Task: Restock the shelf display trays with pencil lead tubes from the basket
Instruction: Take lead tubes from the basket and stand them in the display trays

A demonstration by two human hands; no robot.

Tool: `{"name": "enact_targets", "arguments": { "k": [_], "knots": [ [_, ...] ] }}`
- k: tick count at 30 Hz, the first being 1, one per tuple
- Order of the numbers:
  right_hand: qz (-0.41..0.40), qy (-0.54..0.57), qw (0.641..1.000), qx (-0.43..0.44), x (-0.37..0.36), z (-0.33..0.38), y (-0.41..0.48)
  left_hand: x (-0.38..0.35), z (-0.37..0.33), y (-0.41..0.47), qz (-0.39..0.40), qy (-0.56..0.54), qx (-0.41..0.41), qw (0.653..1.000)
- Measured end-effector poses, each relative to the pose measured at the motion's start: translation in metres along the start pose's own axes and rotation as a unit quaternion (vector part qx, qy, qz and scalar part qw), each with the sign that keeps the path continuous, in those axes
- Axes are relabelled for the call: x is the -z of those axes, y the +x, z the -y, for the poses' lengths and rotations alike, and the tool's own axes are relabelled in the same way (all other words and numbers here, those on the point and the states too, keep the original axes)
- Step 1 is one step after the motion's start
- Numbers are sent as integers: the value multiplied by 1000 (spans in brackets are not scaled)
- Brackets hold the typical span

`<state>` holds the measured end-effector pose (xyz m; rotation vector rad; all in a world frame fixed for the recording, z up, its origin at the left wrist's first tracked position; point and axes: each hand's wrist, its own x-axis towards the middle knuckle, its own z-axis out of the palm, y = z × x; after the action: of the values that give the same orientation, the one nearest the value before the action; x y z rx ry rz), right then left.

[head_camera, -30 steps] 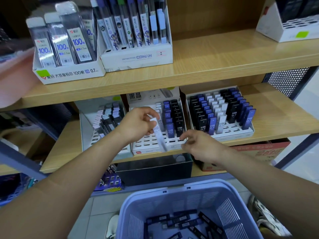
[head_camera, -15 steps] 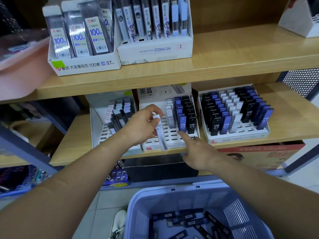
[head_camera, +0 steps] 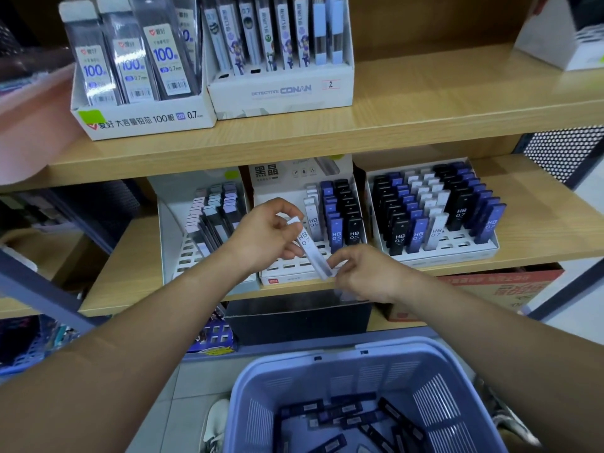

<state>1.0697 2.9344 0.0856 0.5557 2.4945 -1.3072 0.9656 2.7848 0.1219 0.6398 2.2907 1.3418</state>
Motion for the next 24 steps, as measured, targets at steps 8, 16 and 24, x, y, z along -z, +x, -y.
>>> {"name": "enact_targets", "arguments": {
  "k": [8,16,24],
  "knots": [
    [-103,-292,951,-11,-4,-13,-5,2,8,7,-74,42,-47,995],
    [-111,-267,957,0,-6,-17,-6,-9,19,18,-101,144,-120,977],
    [-117,-236,964,16,-3,-23,-2,-7,15,24,-97,181,-132,970]
  ]
}}
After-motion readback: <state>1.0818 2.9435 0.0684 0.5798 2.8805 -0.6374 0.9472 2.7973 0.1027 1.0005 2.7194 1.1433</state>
